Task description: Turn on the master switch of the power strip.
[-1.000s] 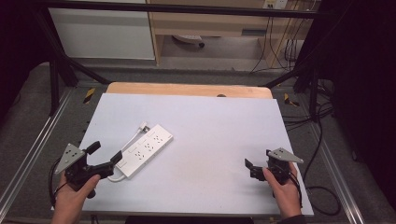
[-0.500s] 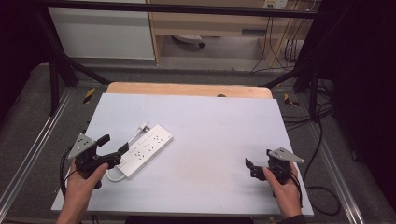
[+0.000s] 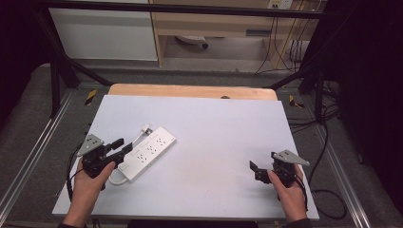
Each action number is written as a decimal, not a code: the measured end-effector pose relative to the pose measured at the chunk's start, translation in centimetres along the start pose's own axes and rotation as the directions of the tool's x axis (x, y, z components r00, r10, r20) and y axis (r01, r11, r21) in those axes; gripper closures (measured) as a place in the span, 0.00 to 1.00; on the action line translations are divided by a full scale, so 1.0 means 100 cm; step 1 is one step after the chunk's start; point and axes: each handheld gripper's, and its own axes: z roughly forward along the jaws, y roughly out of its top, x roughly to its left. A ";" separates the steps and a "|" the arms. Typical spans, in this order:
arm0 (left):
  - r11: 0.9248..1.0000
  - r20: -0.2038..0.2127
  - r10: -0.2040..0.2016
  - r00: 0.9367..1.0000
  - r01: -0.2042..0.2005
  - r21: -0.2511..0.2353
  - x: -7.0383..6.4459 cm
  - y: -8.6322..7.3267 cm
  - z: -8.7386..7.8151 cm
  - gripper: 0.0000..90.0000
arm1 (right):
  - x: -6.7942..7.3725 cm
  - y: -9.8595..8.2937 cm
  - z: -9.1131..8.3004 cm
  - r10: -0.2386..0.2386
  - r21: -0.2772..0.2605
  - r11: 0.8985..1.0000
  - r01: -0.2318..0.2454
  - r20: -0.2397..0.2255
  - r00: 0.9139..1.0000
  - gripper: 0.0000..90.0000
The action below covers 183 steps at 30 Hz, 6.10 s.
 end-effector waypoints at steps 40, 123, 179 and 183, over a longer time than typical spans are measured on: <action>0.967 0.008 0.024 1.000 -0.026 0.255 0.020 -0.027 0.008 1.00 | -0.001 0.000 0.001 0.002 0.005 1.000 -0.002 0.008 1.000 0.05; 0.926 -0.019 0.075 0.997 -0.063 0.373 0.018 -0.033 0.007 1.00 | 0.000 0.000 0.002 -0.015 0.017 1.000 0.014 0.009 1.000 0.05; 0.917 -0.021 0.061 0.998 -0.048 0.395 0.022 -0.031 0.009 1.00 | 0.001 -0.001 0.004 -0.023 0.028 0.999 0.023 0.004 1.000 0.05; 0.917 -0.024 0.061 0.998 -0.047 0.396 0.022 -0.031 0.009 1.00 | 0.001 -0.001 0.003 -0.023 0.028 0.999 0.023 0.005 1.000 0.05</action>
